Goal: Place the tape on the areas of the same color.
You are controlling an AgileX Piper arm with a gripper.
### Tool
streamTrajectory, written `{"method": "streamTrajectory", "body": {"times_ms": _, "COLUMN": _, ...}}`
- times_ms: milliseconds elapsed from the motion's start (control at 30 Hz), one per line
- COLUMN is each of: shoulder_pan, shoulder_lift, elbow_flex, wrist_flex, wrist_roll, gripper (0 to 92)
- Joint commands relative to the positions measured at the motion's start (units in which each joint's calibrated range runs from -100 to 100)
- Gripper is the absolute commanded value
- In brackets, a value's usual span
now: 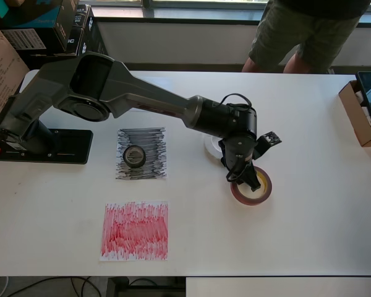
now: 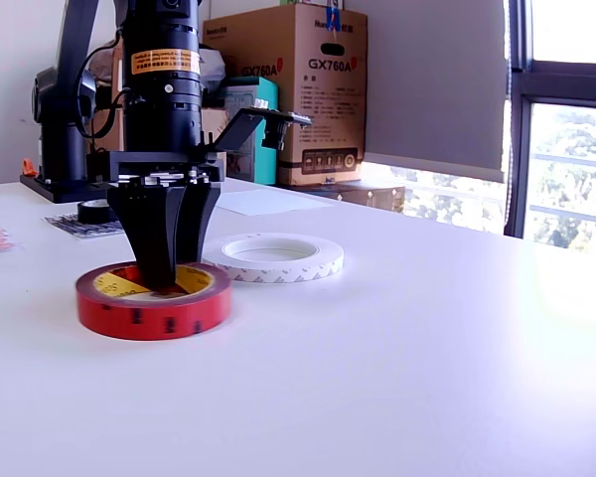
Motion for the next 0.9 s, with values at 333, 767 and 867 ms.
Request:
{"method": "streamTrajectory", "body": {"times_ms": 333, "shoulder_pan": 1.32, "shoulder_lift": -11.41, "elbow_flex": -0.79, "wrist_flex": -0.25, "wrist_roll": 7.25, "gripper": 0.0}}
{"method": "streamTrajectory", "body": {"times_ms": 767, "shoulder_pan": 3.77, "shoulder_lift": -43.13, "elbow_flex": 18.93, "wrist_flex": -0.17, "wrist_roll": 4.88, "gripper": 0.0}}
{"method": "streamTrajectory", "body": {"times_ms": 867, "shoulder_pan": 1.40, "shoulder_lift": -53.88, "elbow_flex": 31.10, "wrist_flex": -0.85, "wrist_roll": 0.21, "gripper": 0.0}}
